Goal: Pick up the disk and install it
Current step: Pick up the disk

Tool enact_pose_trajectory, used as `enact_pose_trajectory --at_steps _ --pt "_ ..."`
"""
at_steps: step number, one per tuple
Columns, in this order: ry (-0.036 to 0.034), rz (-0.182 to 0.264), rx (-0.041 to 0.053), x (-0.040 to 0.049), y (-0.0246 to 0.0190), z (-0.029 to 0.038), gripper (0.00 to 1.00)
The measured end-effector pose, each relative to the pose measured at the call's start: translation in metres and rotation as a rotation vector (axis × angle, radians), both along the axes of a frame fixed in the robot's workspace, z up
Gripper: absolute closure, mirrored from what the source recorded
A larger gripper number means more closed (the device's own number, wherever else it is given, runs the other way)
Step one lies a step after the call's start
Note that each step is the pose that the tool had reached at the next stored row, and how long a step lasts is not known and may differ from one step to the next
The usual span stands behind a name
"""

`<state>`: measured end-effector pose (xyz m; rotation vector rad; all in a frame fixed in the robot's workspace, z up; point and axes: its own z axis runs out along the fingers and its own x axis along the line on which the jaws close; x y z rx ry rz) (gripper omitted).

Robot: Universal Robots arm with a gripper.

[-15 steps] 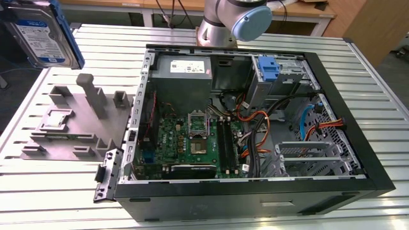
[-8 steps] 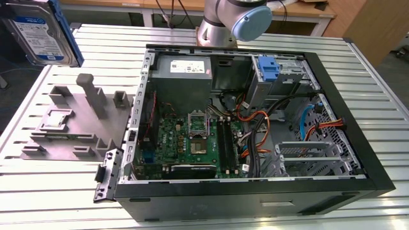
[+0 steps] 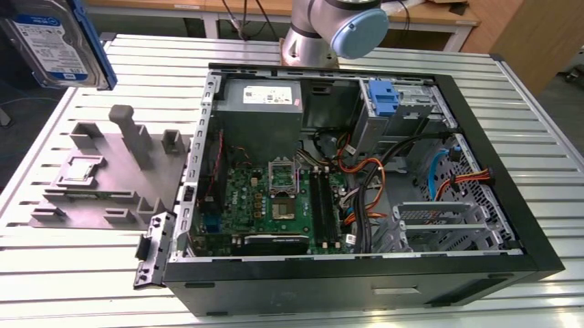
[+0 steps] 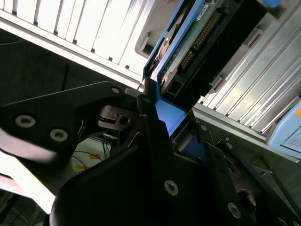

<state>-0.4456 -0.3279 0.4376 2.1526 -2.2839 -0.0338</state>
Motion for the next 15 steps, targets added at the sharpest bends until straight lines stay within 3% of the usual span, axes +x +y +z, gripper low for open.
enact_pose_trajectory --at_steps 15 --pt "-0.0001 0.0 0.0 0.0 0.0 0.0218 0.64"
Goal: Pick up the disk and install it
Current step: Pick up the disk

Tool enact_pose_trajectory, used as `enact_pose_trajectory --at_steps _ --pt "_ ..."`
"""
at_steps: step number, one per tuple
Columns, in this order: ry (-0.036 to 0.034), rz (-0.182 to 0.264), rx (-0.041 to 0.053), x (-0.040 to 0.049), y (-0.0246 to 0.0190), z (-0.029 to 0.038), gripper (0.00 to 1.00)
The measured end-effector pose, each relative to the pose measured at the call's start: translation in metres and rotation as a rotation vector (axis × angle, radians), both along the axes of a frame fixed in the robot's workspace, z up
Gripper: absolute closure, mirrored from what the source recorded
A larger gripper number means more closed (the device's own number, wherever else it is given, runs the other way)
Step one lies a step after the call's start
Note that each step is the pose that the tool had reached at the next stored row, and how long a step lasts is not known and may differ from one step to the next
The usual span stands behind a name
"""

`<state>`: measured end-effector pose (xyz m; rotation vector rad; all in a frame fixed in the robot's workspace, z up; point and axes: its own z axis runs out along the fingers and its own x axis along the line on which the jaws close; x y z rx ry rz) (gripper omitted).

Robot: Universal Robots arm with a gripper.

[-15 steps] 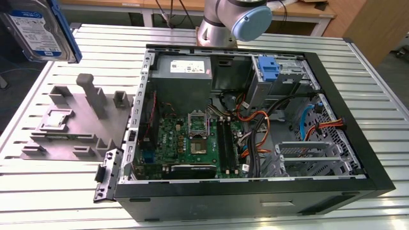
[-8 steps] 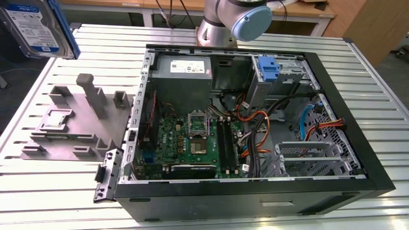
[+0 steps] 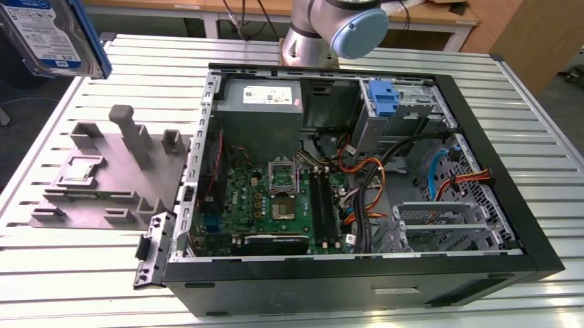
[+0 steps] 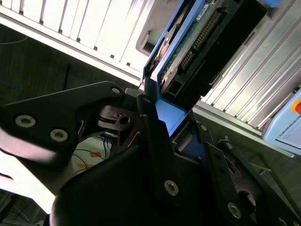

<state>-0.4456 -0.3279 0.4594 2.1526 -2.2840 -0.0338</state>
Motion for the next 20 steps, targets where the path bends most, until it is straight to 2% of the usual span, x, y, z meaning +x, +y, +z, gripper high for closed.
enact_pose_trajectory --at_steps 4,20 --pt "0.0001 0.0 0.0 0.0 0.0 0.0036 0.64" --pt "0.0001 0.0 0.0 0.0029 0.0 0.0039 0.64"
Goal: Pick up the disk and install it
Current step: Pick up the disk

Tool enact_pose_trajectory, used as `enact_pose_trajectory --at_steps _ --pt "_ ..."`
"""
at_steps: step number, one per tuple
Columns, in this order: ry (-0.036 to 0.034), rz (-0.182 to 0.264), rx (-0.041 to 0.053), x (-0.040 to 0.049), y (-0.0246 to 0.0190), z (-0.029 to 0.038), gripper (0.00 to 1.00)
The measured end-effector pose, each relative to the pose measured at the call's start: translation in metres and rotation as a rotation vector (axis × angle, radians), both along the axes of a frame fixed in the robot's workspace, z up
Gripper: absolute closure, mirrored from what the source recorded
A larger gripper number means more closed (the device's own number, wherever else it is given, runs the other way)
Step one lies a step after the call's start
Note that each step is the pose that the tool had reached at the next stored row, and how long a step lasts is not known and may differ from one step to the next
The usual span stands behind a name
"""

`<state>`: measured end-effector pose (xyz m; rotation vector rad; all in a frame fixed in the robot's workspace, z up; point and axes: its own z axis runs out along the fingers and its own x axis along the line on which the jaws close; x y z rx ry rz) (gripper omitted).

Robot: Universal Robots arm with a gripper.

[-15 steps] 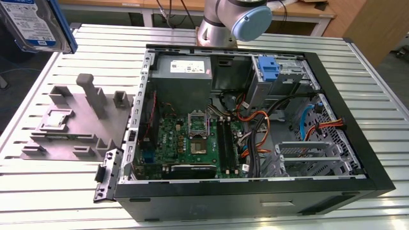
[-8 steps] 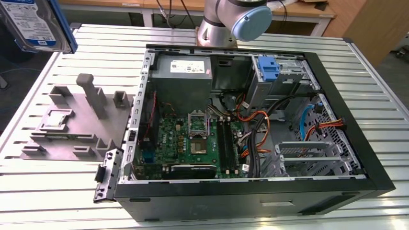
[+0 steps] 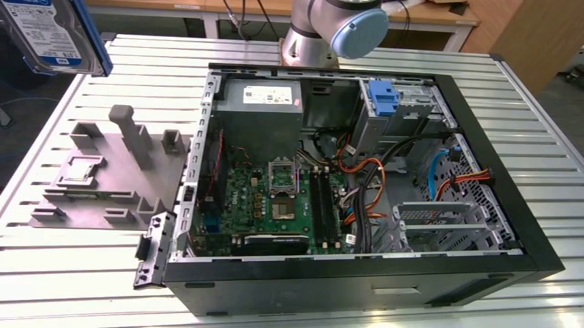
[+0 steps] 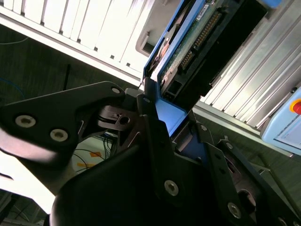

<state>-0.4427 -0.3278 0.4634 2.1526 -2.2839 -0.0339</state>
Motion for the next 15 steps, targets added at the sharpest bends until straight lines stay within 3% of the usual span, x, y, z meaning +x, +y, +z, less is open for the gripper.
enact_pose_trajectory --at_steps 9,15 --pt "-0.0001 0.0 0.0 0.0002 0.0 0.0006 0.64" --pt "-0.0001 0.0 0.0 0.0002 0.0 0.0062 0.64"
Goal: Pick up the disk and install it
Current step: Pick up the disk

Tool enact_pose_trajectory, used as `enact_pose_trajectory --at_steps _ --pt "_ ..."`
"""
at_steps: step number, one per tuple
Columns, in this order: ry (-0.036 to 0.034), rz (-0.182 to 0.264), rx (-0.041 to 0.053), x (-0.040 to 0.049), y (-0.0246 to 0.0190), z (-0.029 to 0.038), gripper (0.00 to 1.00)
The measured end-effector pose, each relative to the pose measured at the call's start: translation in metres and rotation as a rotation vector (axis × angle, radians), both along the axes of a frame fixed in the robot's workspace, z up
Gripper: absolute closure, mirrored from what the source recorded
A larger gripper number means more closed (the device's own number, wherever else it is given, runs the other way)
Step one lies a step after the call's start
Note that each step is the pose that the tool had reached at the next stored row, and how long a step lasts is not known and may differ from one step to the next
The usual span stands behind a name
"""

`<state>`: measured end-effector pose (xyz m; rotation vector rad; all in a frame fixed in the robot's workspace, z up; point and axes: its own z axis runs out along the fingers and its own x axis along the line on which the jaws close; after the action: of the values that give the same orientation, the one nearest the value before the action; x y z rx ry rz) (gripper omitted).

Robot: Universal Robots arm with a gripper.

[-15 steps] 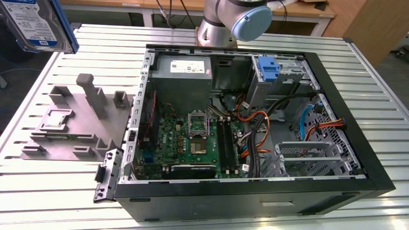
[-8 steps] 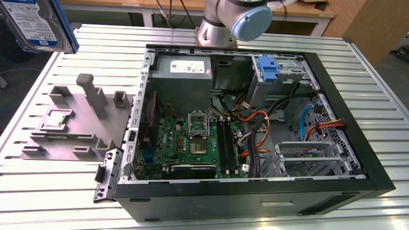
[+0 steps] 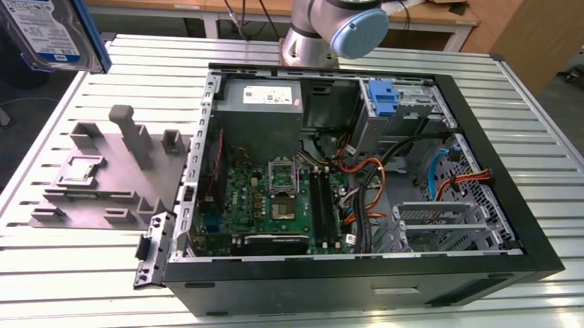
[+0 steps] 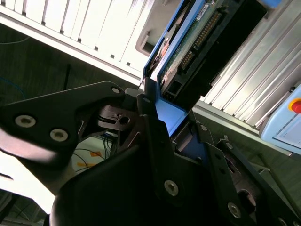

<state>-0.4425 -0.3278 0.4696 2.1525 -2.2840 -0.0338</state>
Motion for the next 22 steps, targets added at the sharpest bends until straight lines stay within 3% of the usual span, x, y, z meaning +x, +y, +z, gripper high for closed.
enact_pose_trajectory --at_steps 9,22 --pt "0.0 0.0 0.0 0.0 0.0 0.0103 0.64" --pt "-0.0001 0.0 0.0 0.0022 0.0 0.0109 0.64"
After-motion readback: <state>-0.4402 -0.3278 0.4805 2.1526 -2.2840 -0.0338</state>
